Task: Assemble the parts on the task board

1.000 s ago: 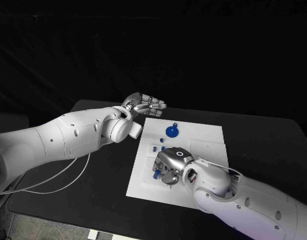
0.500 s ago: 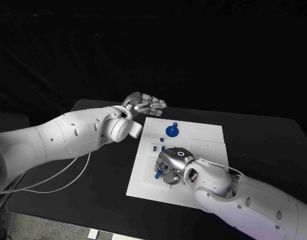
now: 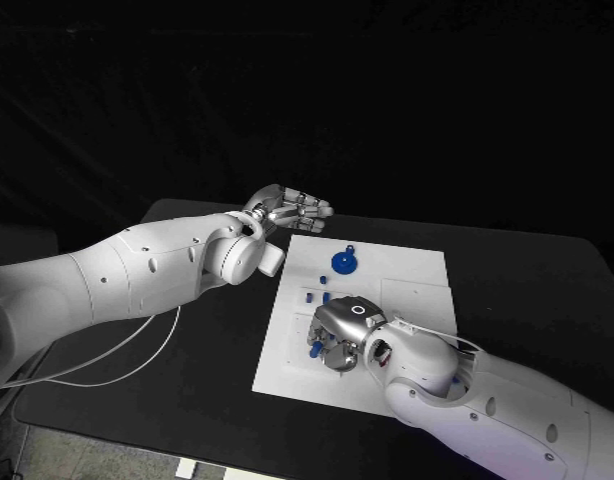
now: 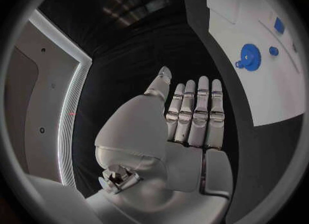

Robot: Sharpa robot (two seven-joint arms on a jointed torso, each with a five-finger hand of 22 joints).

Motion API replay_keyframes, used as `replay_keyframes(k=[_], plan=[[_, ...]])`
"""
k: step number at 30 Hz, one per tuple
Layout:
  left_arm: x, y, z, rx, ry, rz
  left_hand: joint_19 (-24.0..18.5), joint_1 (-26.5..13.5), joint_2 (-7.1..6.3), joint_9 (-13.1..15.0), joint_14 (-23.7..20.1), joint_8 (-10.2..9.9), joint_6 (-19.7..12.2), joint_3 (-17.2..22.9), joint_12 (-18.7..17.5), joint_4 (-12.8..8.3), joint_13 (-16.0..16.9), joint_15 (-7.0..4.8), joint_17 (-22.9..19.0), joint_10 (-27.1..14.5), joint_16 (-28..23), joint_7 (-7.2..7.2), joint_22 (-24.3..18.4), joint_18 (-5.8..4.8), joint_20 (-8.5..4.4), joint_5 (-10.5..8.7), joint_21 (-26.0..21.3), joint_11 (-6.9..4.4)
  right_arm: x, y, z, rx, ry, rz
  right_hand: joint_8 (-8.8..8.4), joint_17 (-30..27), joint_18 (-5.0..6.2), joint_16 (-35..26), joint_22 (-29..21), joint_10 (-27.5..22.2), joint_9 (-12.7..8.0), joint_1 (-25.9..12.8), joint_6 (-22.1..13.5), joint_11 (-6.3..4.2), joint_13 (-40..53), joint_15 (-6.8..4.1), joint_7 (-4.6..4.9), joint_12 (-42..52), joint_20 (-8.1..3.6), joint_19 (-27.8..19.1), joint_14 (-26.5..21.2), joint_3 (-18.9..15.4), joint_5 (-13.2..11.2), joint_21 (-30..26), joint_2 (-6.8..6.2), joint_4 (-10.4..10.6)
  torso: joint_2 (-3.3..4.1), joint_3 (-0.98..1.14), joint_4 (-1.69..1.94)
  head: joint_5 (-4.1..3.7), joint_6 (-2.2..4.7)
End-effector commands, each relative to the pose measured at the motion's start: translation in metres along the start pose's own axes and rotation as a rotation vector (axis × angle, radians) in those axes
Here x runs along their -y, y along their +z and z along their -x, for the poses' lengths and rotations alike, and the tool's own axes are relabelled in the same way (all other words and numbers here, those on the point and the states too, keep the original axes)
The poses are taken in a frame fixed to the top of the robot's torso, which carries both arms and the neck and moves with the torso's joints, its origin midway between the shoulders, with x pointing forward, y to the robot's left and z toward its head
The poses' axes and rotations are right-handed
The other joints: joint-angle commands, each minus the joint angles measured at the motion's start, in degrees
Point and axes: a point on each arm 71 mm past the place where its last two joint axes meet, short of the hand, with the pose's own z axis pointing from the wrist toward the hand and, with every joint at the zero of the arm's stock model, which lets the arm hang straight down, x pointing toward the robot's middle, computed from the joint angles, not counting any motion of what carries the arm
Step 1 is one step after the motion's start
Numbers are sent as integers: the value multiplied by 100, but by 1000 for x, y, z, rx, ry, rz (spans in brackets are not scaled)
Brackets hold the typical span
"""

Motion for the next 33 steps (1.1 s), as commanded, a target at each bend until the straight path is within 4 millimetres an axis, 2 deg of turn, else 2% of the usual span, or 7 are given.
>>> replay_keyframes(k=[1,12,17,19,21,25,33], plan=[[2,0,-2,-14,-9,-16,-17,-8,25,-3,-43,5,-26,-35,-9,3,4,4,-6,-36,-17,17,-9,-13,-1,-35,22,9,-4,0,-1,0,-35,10,21,10,114,-3,5,30,8,-4,38,9,6,-23,1,13,-44,171,-3,37,12,-37,38,6,2,0,0,2,-7],[2,1,-3,-18,-10,-14,-30,5,9,-2,-70,5,-24,-32,-9,-13,4,12,-4,-45,-14,19,-10,-7,10,-35,20,14,-8,0,-5,-6,-25,29,21,-8,111,-20,27,21,9,-62,43,4,8,-14,0,12,-29,163,-7,-33,163,-63,-35,26,-3,-5,-2,-7,-9],[2,1,-3,-18,-10,-13,-30,5,9,-2,-70,5,-24,-32,-9,-13,4,12,-4,-45,-14,19,-10,-7,10,-35,20,14,-8,0,-7,-12,-12,32,20,-36,81,-37,-8,-112,3,-66,-70,6,3,5,14,13,-13,176,-6,-608,449,-134,-21,111,1,-2,-1,-7,-7],[2,1,-3,-18,-10,-12,-30,4,9,-2,-70,5,-24,-32,-9,-13,4,12,-4,-45,-14,19,-10,-6,10,-35,20,14,-7,0,-7,-10,1,29,12,-45,79,-36,-27,-251,-5,-163,-221,54,-4,34,40,7,6,183,3,-753,438,-158,-75,169,1,-1,-1,-2,-11],[2,1,-3,-19,-10,-12,-32,-3,5,-2,-74,5,-26,-35,-10,-10,4,14,-4,-52,-14,19,-10,-5,12,-35,20,16,-6,0,-7,-2,12,23,11,-54,90,-33,-58,-602,-7,-377,-503,167,-9,107,93,10,52,207,15,-974,729,-181,-242,286,0,1,-2,8,-20],[2,1,-3,-20,-10,-10,-32,-3,5,-2,-74,5,-26,-35,-10,-10,4,14,-4,-52,-14,19,-10,-5,12,-35,20,16,-4,-1,-6,18,33,14,17,-120,209,-8,-203,-967,-1,-236,-749,287,-14,220,165,6,189,234,33,-1413,721,-208,-313,444,2,1,-4,8,-26],[1,1,-3,-23,-11,-3,-34,0,8,-3,-83,4,-28,-27,-9,-14,5,17,-4,-64,-14,21,-10,-2,15,-34,21,19,-3,-1,-3,60,55,5,15,-227,287,32,-450,-1146,-4,-29,-856,336,-13,244,198,8,229,235,22,-1949,792,-116,-315,638,1,2,-3,4,-26]])
